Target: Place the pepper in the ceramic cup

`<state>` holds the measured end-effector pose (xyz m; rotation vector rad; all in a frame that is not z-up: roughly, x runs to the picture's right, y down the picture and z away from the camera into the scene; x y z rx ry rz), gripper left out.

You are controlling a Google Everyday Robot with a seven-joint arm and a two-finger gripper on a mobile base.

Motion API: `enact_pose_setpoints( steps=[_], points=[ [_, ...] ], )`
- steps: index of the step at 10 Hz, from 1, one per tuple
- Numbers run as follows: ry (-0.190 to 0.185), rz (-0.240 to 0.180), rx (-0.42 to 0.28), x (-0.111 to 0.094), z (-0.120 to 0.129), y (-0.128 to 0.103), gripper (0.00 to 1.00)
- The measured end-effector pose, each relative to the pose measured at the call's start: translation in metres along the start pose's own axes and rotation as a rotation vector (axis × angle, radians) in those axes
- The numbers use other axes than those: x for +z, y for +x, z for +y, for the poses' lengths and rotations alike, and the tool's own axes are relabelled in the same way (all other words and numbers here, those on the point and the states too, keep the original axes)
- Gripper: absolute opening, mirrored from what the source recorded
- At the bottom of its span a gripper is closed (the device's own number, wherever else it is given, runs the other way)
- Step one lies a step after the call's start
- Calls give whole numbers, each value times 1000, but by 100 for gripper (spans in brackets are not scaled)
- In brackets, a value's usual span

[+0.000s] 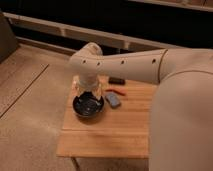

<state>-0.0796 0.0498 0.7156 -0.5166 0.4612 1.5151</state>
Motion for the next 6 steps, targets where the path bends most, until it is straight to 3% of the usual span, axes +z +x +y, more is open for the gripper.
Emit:
enact_pose_setpoints(
  steps=[1, 2, 3, 4, 5, 6],
  points=[
    [25, 33, -71, 0, -3, 10, 65],
    [105, 106, -196, 0, -14, 29, 65],
    [184, 160, -278, -1, -25, 40, 65],
    [260, 196, -333, -4, -36, 46, 65],
    [381, 230, -392, -9, -53, 47, 65],
    [451, 244, -422, -12, -62, 46, 65]
  ],
)
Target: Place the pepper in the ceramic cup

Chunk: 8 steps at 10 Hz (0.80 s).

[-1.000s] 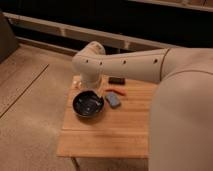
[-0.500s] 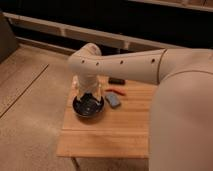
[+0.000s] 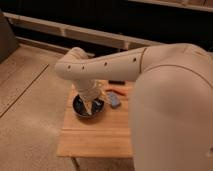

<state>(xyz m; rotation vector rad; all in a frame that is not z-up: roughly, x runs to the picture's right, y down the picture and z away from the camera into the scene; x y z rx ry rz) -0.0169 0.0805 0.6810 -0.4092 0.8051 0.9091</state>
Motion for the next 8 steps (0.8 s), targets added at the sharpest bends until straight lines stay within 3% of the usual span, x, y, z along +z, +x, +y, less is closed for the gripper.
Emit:
enact_pose_setpoints(
  steps=[1, 2, 5, 8],
  points=[
    [63, 19, -22, -1, -8, 2, 65],
    [97, 30, -31, -2, -13, 4, 65],
    [88, 26, -40, 0, -12, 2, 65],
    [32, -19, -140, -2, -6, -9, 65]
  ],
)
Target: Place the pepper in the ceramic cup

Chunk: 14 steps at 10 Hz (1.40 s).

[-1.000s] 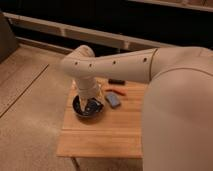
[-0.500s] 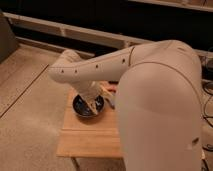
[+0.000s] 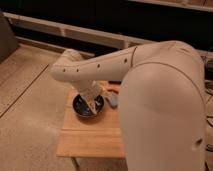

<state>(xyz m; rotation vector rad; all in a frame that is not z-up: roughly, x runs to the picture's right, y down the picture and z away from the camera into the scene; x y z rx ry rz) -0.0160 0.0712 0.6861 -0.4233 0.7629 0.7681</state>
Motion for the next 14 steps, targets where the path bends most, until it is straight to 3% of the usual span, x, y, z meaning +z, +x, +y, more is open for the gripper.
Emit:
enact_pose_setpoints(
  steps=[1, 3, 5, 8, 9, 11, 12, 14],
  points=[
    [-16, -24, -104, -4, 3, -5, 65],
    [-16, -31, -278, -10, 10, -6, 65],
    [1, -7, -504, -16, 16, 1, 65],
    [57, 58, -746, -22, 13, 11, 65],
    [74, 77, -793, -24, 11, 13, 65],
    [78, 83, -803, -24, 10, 14, 65],
    [74, 51, -810, -23, 9, 7, 65],
    [37, -75, -840, -18, -1, -17, 65]
  ],
)
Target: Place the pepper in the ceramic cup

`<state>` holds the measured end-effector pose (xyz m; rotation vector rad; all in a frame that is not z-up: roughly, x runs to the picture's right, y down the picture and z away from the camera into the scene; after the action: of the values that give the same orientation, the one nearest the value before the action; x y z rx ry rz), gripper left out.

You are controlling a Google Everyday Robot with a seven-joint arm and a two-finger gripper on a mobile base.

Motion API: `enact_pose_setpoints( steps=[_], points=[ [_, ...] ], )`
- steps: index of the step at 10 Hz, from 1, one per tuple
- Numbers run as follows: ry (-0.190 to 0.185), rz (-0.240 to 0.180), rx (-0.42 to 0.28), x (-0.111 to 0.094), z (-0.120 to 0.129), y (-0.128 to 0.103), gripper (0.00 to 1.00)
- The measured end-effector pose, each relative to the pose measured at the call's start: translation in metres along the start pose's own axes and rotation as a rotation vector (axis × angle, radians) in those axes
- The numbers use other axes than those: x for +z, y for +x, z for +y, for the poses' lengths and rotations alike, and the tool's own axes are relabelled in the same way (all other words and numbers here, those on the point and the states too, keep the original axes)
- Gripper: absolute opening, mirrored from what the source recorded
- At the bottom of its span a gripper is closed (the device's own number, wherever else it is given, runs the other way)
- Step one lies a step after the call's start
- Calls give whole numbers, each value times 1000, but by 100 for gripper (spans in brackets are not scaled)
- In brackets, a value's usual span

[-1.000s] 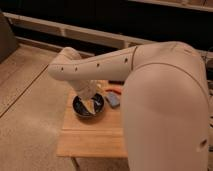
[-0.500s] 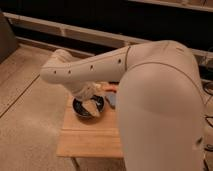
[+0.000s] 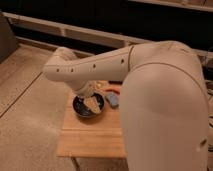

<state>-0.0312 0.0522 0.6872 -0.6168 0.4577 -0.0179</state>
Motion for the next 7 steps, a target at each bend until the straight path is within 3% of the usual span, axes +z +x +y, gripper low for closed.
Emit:
enact_pose_setpoints(
  steps=[2, 4, 6, 7],
  points=[
    [36, -207, -7, 7, -38, 2, 65],
    [81, -376, -45, 12, -70, 20, 65],
    [96, -459, -76, 28, -92, 55, 65],
    [94, -468, -87, 38, -99, 73, 65]
  ],
)
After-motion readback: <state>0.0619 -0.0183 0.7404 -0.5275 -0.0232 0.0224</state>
